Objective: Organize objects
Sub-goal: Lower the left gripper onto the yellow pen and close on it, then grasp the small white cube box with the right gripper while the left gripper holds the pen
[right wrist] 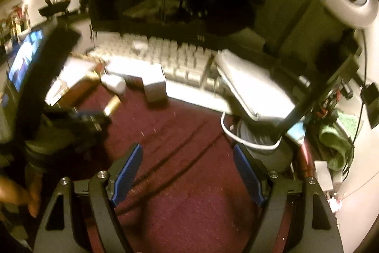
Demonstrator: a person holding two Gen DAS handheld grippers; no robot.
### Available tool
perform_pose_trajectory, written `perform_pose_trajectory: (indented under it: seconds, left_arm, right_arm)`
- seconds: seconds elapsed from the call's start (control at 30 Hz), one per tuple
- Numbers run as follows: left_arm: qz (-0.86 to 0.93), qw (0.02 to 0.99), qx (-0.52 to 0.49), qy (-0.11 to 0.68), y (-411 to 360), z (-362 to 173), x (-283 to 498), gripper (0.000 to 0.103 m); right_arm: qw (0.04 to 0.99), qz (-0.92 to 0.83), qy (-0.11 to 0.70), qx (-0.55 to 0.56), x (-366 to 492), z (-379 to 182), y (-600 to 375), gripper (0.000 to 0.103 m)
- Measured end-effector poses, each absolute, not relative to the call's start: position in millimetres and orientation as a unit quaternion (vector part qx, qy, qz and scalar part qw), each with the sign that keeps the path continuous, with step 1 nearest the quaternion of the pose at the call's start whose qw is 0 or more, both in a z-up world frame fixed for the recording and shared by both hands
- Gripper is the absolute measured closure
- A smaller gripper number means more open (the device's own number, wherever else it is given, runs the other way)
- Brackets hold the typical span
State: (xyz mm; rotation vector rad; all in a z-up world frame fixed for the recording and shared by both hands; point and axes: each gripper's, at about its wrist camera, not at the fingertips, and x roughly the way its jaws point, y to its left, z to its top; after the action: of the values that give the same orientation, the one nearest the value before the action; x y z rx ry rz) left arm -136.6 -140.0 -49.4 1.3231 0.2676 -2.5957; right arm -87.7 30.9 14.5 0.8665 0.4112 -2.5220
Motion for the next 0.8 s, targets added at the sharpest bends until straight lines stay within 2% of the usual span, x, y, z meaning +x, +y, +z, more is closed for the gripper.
perform_pose_trajectory:
  seconds: [0.13, 0.37, 0.57, 0.67, 0.8]
  left_arm:
    - [-0.884, 0.079, 0.440, 0.139, -139, -49, -112, 0.096]
    - [-0.887, 0.054, 0.425, 0.171, -135, -45, -59, 0.096]
    - [-0.893, 0.044, 0.420, 0.158, -130, -47, -43, 0.096]
    - [-0.896, 0.044, 0.416, 0.149, -126, -47, -41, 0.096]
    - [-0.897, 0.043, 0.415, 0.145, -123, -47, -41, 0.096]
  right_arm:
    - [0.234, -0.932, 0.153, 0.233, -67, 49, 25, 0.024]
    - [0.242, -0.910, 0.277, 0.191, -67, 86, -36, 0.024]
    - [0.303, -0.847, 0.291, 0.325, -107, 44, -91, 0.024]
    - [0.244, -0.853, 0.302, 0.349, -128, 15, -98, 0.024]
    - [0.219, -0.853, 0.306, 0.362, -155, -5, -101, 0.024]
